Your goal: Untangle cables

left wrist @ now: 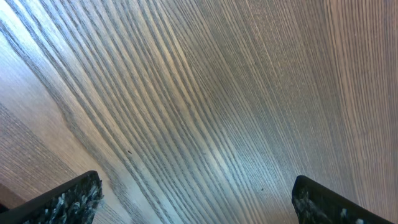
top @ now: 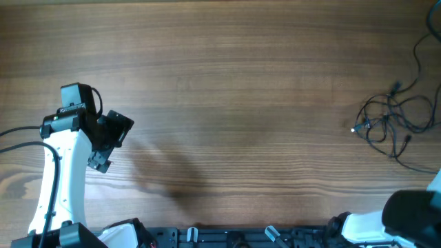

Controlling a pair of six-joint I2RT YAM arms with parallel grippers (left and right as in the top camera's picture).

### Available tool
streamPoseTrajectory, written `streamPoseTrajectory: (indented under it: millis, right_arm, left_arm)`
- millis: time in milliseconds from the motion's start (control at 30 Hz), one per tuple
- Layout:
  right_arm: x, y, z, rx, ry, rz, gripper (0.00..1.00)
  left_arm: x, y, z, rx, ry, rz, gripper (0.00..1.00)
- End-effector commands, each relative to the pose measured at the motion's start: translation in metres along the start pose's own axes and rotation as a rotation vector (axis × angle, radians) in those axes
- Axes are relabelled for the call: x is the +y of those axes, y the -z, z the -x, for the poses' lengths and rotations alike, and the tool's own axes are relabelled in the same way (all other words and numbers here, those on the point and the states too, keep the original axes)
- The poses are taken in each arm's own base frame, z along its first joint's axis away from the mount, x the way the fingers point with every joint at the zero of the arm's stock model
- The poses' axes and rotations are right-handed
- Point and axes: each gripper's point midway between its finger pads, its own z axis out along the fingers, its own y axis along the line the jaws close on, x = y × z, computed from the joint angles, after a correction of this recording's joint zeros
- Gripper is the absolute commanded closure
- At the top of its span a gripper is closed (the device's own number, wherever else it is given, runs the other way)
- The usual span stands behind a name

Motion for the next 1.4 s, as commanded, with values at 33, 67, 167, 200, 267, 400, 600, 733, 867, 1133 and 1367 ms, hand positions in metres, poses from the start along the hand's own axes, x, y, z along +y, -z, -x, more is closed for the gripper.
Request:
streamPoseTrajectory:
  millis: [33, 67, 167, 200, 267, 400, 600, 733, 867, 1133, 1367]
  right_arm:
    - [-0.004, -0.030, -0.025, 0.117, 0.033, -0.062, 0.96]
    - [-0.004, -0.034, -0.031, 0.141, 0.040, -0.070, 0.96]
    - [-0.002, -0.045, -0.044, 0.199, 0.058, -0.072, 0.96]
    - [0.001, -0.047, -0.047, 0.213, 0.058, -0.057, 0.87]
    - [0.007, -0.052, -0.054, 0.245, 0.059, -0.026, 0.55]
    - [0.007, -0.054, -0.060, 0.276, 0.066, -0.029, 0.25]
    - [0.005, -0.053, -0.064, 0.293, 0.070, -0.035, 0.25]
    - [0.010, -0.053, -0.067, 0.306, 0.066, -0.006, 0.22]
    - [0.017, -0.052, -0.070, 0.322, 0.059, 0.035, 0.16]
    - [0.092, -0.023, -0.093, 0.446, 0.122, 0.485, 0.00]
    - [0.152, 0.020, -0.137, 0.498, 0.409, 0.694, 0.00]
  left_arm:
    - [0.005, -0.003, 0.001, 0.000, 0.019, 0.021, 0.00]
    - [0.005, -0.003, 0.001, 0.000, 0.019, 0.021, 0.00]
    - [0.005, -0.003, 0.001, 0.000, 0.019, 0.021, 0.00]
    - [0.005, -0.003, 0.001, -0.001, 0.020, 0.021, 0.00]
    - [0.004, -0.003, 0.002, -0.003, 0.019, 0.018, 0.00]
    - [0.004, -0.003, 0.001, -0.002, 0.019, 0.019, 0.00]
    - [0.004, -0.003, 0.001, -0.002, 0.019, 0.019, 0.00]
    - [0.004, -0.003, 0.001, -0.002, 0.019, 0.019, 0.00]
    - [0.004, -0.003, 0.001, -0.002, 0.019, 0.018, 0.00]
    - [-0.046, -0.003, -0.015, -0.014, -0.192, -0.126, 0.01]
    - [-0.117, 0.005, -0.068, -0.082, -0.587, -0.299, 0.03]
